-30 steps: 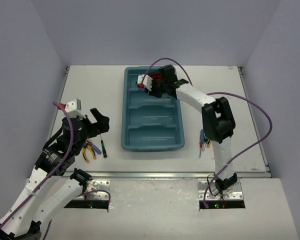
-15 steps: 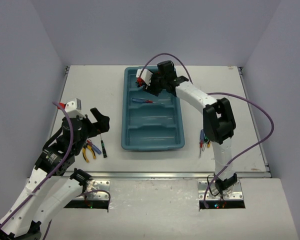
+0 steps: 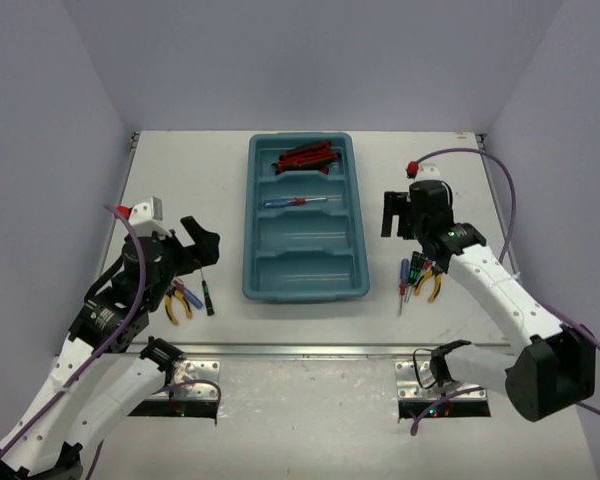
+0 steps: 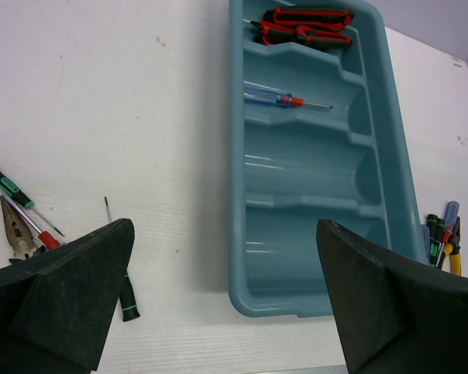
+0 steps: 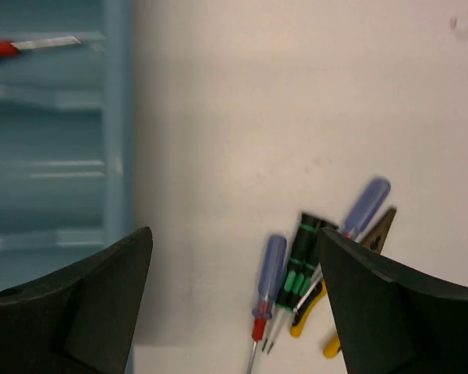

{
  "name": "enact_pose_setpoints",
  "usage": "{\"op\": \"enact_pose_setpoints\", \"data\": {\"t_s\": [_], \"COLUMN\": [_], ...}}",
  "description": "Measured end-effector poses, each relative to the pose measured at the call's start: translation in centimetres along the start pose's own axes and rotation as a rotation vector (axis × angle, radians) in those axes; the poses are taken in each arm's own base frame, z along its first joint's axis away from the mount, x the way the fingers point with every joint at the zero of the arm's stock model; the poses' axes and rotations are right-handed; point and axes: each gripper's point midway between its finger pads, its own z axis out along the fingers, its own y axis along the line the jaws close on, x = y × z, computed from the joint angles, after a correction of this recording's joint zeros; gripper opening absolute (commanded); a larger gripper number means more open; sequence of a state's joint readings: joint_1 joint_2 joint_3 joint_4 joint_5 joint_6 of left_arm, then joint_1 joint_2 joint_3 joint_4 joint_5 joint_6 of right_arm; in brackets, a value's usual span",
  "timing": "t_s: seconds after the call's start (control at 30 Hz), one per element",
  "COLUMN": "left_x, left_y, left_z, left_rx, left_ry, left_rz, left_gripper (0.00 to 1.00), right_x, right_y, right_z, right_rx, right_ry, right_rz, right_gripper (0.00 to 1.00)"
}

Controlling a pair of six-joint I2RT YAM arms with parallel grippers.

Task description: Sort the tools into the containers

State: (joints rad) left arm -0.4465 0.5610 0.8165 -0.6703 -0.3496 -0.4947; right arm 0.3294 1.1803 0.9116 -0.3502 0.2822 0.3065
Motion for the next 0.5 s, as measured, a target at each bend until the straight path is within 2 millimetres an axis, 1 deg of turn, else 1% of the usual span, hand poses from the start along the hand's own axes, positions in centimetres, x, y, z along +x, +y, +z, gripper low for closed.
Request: {"op": "enact_pose_setpoints", "data": {"t_s": [0.13,0.23,0.27,0.33,0.5], "left_x": [-0.1,-0.3,-0.3,-0.4,-0.4], "left_y": [0.0,0.0,0.0,0.0,-0.1], "left_z": [-0.1,-0.3,-0.4,-0.6,-0.6], "left_rx": [0.002,0.009,0.011,0.016,0.021], "left_ry": [-0.004,-0.014,-0.019,-0.026,-0.026], "left_rz": [-0.001,-0.006,-0.007,-0.010,-0.011], "left_gripper": [1.00,1.00,1.00,1.00,1.00], "right_x": [8.1,12.3,13.1,13.9,14.4], "right_y": [-1.9,-2.4,-2.5,-2.6,-2.3], "right_z": [1.5,1.9,2.0,2.2,3.2], "right_rx": [0.094,0.143,0.157,0.175,0.189], "right_ry": [0.206,0.327,0.351,0.372,0.379], "right_rz": [0.081,0.106,0.116,0.136,0.175], "right_gripper": [0.65,0.57,0.55,0.51,0.47]}}
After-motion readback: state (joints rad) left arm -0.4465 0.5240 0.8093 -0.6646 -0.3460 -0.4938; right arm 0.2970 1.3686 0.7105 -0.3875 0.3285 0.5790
